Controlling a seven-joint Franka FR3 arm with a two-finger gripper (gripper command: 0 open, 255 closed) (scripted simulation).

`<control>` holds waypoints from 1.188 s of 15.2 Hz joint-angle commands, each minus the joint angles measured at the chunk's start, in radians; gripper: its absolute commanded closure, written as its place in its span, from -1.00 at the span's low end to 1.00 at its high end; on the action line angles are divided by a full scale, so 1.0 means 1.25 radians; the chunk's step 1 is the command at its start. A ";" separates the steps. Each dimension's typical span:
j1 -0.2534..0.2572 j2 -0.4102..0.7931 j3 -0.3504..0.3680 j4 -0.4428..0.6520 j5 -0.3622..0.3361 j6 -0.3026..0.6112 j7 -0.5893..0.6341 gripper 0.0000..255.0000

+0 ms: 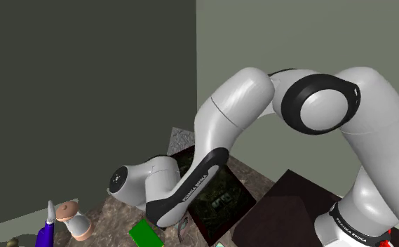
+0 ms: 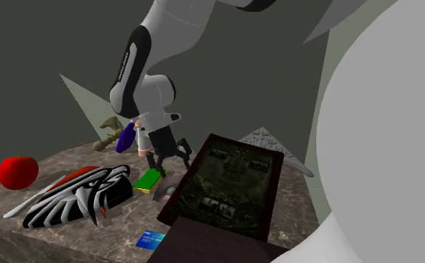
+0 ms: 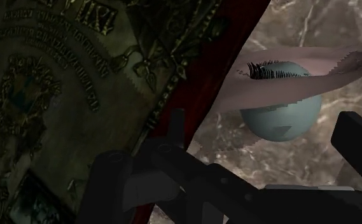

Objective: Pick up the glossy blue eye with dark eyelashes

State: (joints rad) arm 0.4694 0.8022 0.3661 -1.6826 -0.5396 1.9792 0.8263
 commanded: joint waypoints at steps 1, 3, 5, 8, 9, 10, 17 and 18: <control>0.031 0.069 -0.014 0.070 -0.017 -0.019 -0.001 -1.00; 0.033 0.079 -0.016 0.074 -0.020 -0.015 0.000 -1.00; 0.036 0.097 -0.020 0.083 -0.024 -0.006 0.004 -1.00; 0.037 0.126 -0.021 0.097 -0.036 0.005 0.010 -1.00; 0.038 0.141 -0.023 0.106 -0.042 0.011 0.014 -1.00; 0.036 0.141 -0.020 0.106 -0.044 0.010 0.015 -1.00; 0.029 0.156 -0.024 0.127 -0.050 0.006 0.003 1.00; 0.026 0.152 -0.024 0.126 -0.049 0.005 -0.001 1.00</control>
State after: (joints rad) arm 0.4996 0.9478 0.3365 -1.5211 -0.6150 1.9722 0.8296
